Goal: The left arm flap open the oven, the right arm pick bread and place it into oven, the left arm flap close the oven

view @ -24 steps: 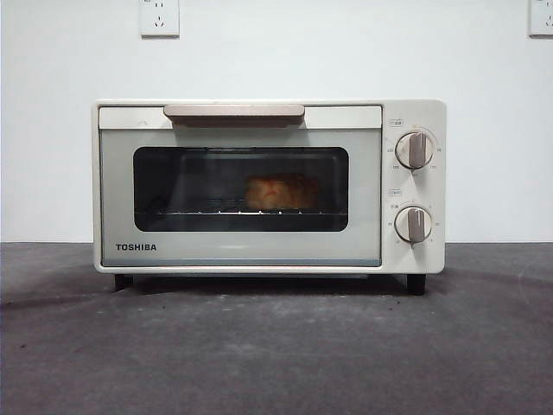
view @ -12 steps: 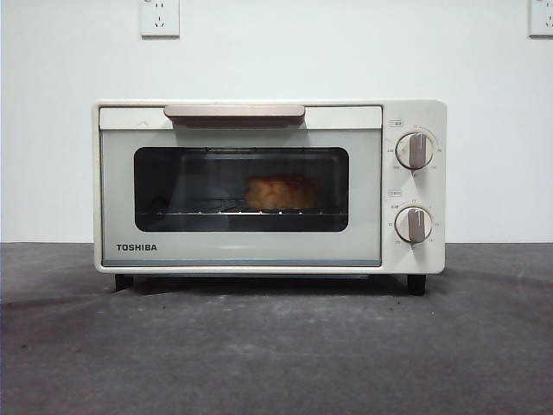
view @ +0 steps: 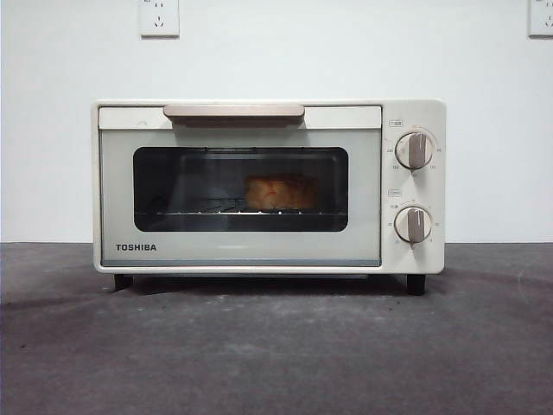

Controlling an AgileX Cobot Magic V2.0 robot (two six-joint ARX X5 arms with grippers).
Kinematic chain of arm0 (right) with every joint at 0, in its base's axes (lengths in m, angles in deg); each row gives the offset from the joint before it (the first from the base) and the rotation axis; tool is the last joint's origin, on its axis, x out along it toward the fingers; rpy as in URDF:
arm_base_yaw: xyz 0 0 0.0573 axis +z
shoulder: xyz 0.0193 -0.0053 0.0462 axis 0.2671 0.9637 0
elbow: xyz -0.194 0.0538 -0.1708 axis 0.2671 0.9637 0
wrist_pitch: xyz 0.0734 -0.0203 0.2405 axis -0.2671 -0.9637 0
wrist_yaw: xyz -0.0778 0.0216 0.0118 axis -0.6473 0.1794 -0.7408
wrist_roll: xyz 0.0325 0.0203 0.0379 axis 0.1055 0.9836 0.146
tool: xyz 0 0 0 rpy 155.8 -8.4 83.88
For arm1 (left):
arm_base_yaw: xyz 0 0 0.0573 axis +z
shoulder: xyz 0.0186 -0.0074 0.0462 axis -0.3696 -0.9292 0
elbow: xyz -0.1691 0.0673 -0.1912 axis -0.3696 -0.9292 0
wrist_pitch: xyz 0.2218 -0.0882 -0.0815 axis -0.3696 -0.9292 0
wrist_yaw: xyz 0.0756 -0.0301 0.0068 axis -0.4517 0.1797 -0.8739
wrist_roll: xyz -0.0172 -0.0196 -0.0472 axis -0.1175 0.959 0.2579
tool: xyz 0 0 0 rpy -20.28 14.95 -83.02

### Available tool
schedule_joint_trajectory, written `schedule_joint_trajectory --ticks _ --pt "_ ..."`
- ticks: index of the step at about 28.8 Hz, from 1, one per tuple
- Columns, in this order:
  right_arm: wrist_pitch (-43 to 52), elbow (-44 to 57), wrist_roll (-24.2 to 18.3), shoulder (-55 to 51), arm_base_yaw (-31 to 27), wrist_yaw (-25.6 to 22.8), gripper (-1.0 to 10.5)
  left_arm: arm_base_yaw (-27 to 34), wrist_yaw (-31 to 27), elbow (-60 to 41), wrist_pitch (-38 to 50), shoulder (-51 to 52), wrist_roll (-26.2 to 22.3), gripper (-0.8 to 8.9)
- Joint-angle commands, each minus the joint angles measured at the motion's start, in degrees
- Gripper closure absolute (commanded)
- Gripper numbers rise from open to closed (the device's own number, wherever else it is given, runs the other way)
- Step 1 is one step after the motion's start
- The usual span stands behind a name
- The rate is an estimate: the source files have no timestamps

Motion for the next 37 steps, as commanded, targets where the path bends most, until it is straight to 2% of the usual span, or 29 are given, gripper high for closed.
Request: schedule_joint_trajectory --ticks 1,2,3,20,23,28,30,37 --pt "0.1 -1.0 -0.6 0.2 0.3 0.0 8.6 0.1 -0.1 1.0 1.2 -0.2 1.2 8.02" --pt "0.2 -1.0 -0.7 0.2 0.3 0.0 9.6 0.1 -0.1 1.0 1.1 -0.2 1.2 8.01" --pt "0.3 -1.0 -0.9 0.2 0.3 0.0 9.3 0.0 -0.1 1.0 1.1 -0.2 1.2 8.02" --pt "5.7 -1.0 -0.9 0.2 0.3 0.0 9.3 0.2 -0.1 -0.6 2.5 0.0 1.2 8.02" --pt "5.8 -1.0 -0.9 0.2 0.3 0.0 9.3 0.2 -0.1 -4.4 5.7 1.6 1.2 8.02" --pt "5.8 -1.0 -0.9 0.2 0.3 0.0 9.3 0.3 -0.3 -17.9 17.0 8.9 0.2 8.01" --pt "5.8 -1.0 -0.9 0.2 0.3 0.0 9.3 0.7 -2.6 -23.6 21.0 12.2 -0.3 8.02" --pt "5.8 -1.0 -0.9 0.2 0.3 0.0 9.3 2.0 -19.9 -40.9 33.1 19.6 1.4 8.02"
